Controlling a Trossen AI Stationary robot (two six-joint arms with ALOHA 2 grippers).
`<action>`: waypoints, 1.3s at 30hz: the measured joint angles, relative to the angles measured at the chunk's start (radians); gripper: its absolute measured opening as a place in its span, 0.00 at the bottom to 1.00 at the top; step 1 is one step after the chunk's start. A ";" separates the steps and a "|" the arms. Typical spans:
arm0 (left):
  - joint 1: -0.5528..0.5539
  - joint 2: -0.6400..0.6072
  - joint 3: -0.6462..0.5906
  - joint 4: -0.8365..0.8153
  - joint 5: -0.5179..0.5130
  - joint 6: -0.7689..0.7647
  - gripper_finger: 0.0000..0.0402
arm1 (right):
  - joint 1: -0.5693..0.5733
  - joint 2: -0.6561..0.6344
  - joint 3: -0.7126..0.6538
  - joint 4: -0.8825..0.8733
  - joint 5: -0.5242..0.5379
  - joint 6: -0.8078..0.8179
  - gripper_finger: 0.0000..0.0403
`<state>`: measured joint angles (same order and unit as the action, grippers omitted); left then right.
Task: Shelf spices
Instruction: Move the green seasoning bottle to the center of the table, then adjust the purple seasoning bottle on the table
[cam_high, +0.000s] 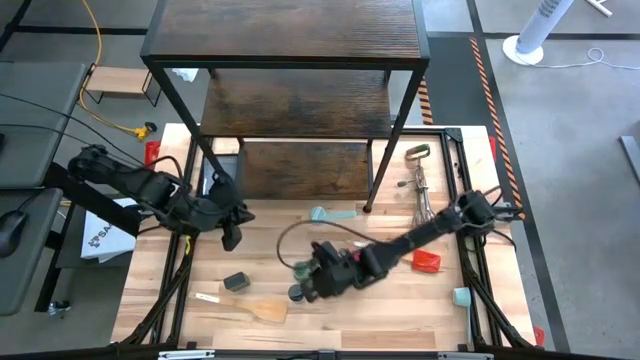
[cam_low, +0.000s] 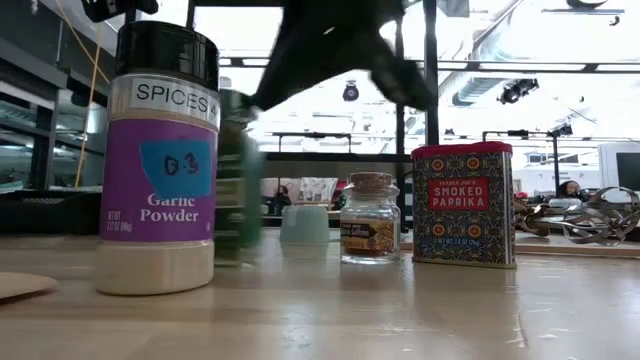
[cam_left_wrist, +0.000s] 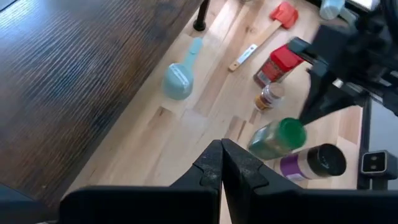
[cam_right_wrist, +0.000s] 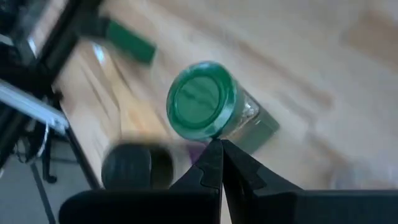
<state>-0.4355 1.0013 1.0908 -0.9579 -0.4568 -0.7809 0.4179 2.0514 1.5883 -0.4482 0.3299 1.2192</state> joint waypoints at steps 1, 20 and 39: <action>0.000 0.002 0.000 0.000 0.000 0.005 0.00 | -0.020 0.000 0.000 0.022 0.000 -0.028 0.00; -0.061 0.313 -0.002 0.081 0.503 -0.025 0.00 | 0.056 -0.272 0.002 -0.396 0.103 -0.094 0.00; -0.147 0.759 -0.001 0.563 0.362 -0.106 0.00 | 0.357 -0.325 0.000 -0.901 0.145 0.481 0.00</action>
<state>-0.5821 1.7603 1.0901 -0.3952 -0.0949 -0.8869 0.7748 1.7260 1.5887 -1.3492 0.4747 1.7000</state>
